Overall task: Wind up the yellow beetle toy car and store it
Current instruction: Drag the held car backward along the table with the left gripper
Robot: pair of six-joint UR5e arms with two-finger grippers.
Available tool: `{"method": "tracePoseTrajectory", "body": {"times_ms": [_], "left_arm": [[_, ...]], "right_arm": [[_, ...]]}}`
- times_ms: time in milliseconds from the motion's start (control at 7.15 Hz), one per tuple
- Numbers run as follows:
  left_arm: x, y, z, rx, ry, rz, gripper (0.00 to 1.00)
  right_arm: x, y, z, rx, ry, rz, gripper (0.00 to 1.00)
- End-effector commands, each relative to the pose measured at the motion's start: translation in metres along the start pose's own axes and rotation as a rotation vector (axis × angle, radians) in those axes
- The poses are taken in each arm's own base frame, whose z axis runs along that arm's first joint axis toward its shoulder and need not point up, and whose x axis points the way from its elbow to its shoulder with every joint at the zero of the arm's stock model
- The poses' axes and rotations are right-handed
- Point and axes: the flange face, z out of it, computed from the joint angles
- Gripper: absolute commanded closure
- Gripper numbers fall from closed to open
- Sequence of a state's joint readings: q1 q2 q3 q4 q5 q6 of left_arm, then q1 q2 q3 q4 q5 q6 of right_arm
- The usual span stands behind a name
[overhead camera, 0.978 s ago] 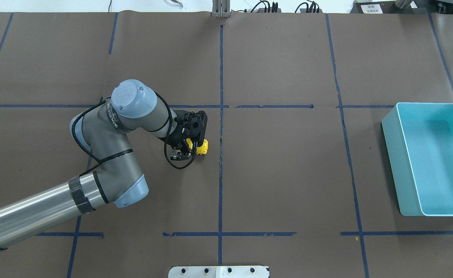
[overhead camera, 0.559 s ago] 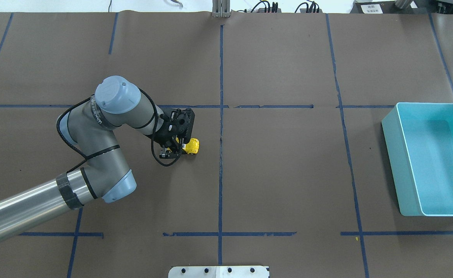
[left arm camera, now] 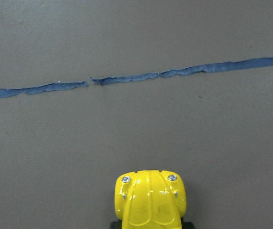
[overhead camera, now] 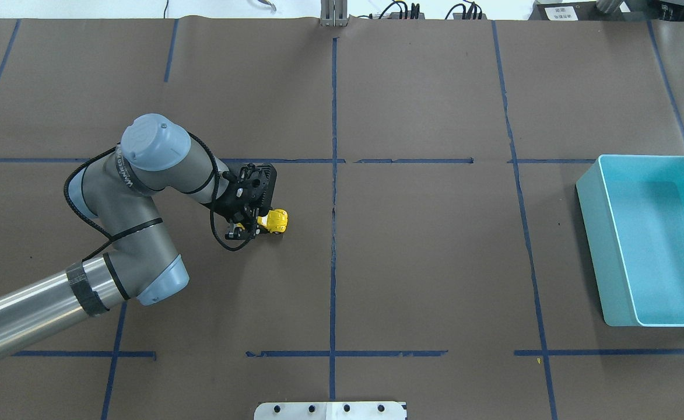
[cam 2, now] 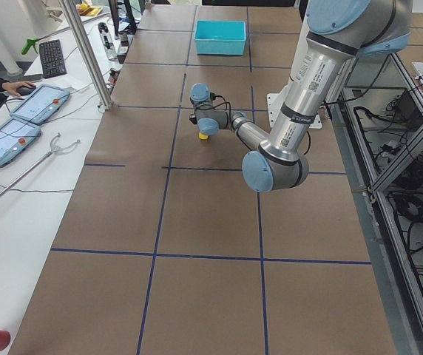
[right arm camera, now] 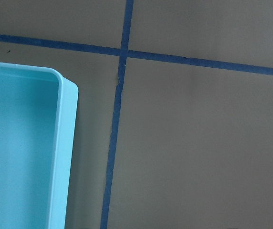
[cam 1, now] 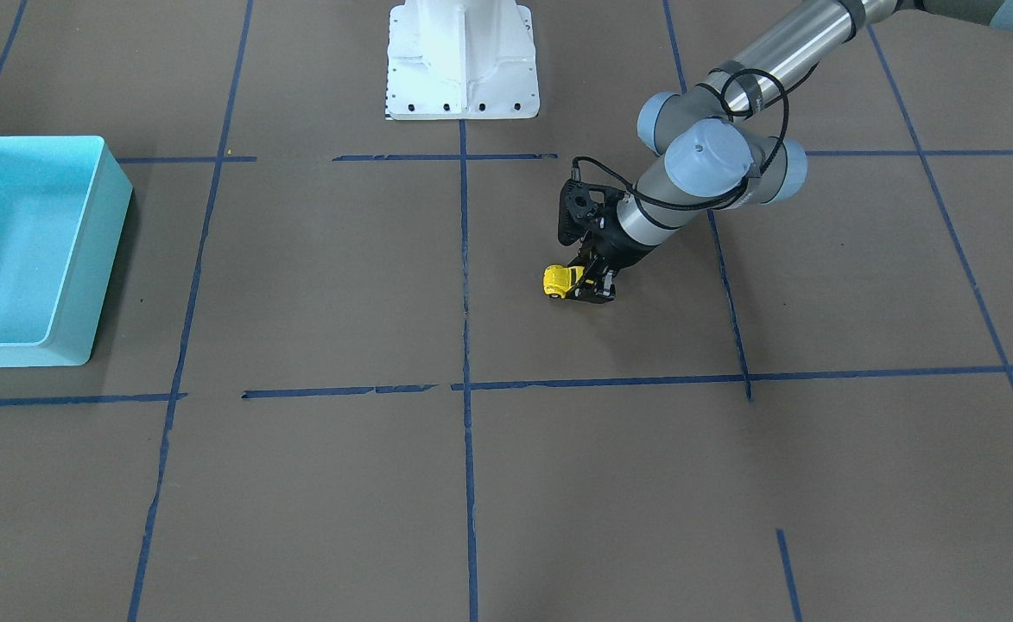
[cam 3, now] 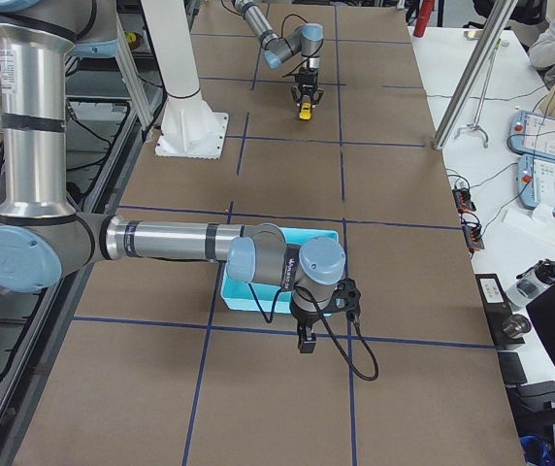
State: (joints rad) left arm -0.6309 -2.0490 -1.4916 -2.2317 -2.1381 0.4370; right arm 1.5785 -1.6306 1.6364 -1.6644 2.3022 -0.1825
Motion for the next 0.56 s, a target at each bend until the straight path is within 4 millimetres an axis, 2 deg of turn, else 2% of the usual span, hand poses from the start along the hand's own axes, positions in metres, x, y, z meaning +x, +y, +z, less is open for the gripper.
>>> {"method": "tracePoseTrajectory", "body": {"times_ms": [0, 140, 280, 419], "left_arm": [[0.007, 0.029, -0.01, 0.008, -0.018, 0.002, 0.96], [0.011, 0.041, -0.011, 0.02, -0.027, 0.019, 0.55], [0.006, 0.046, -0.017, 0.02, -0.038, 0.014, 0.01], [0.003, 0.061, -0.025, 0.02, -0.032, -0.003, 0.0]], "right_arm": [[0.0, 0.0, 0.0, -0.001, 0.0, 0.001, 0.0], [0.0, 0.0, 0.0, 0.0, 0.001, 0.0, 0.0], [0.0, 0.0, 0.0, -0.001, 0.001, 0.001, 0.0], [0.0, 0.0, 0.0, -0.001, 0.001, 0.001, 0.0]]}}
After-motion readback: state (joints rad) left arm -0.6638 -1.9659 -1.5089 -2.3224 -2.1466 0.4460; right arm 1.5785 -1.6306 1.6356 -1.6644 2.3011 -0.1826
